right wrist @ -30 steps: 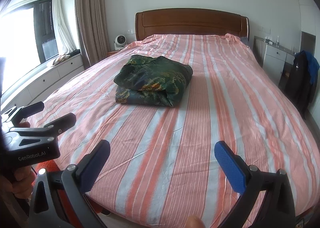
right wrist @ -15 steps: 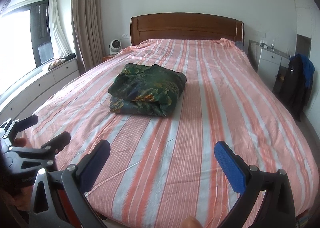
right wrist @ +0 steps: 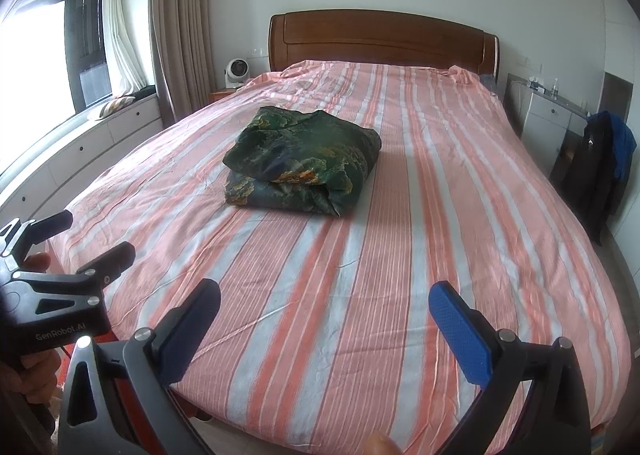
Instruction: Fold large clothes
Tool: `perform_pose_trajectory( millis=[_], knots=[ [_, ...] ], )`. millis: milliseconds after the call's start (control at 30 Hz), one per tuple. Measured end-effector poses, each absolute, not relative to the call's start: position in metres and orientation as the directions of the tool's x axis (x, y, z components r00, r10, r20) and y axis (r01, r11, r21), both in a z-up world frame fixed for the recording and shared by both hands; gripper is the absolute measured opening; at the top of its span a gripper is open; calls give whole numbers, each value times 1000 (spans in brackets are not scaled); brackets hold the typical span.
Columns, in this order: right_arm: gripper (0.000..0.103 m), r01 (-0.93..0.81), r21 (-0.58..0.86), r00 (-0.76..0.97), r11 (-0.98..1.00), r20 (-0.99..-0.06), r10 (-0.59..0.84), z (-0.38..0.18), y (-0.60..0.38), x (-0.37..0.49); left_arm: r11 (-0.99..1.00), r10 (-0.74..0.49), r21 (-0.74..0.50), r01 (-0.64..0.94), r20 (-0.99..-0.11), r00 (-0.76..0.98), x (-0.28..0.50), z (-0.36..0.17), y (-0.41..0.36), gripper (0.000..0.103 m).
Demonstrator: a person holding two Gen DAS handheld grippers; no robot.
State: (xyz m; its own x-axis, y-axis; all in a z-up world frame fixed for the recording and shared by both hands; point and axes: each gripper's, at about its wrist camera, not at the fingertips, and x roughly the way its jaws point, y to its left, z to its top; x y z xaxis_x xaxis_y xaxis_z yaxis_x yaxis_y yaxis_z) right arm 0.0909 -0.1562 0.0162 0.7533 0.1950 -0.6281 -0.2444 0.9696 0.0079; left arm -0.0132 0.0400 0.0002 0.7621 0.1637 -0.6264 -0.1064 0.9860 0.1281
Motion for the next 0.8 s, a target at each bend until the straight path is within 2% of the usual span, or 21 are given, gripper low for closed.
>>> perform_pose_trajectory(
  millis=[800],
  knots=[
    [103, -250, 0, 751, 968, -631, 194, 14, -153, 89, 975, 215, 174, -136, -612, 761, -14, 2, 41, 103]
  ],
)
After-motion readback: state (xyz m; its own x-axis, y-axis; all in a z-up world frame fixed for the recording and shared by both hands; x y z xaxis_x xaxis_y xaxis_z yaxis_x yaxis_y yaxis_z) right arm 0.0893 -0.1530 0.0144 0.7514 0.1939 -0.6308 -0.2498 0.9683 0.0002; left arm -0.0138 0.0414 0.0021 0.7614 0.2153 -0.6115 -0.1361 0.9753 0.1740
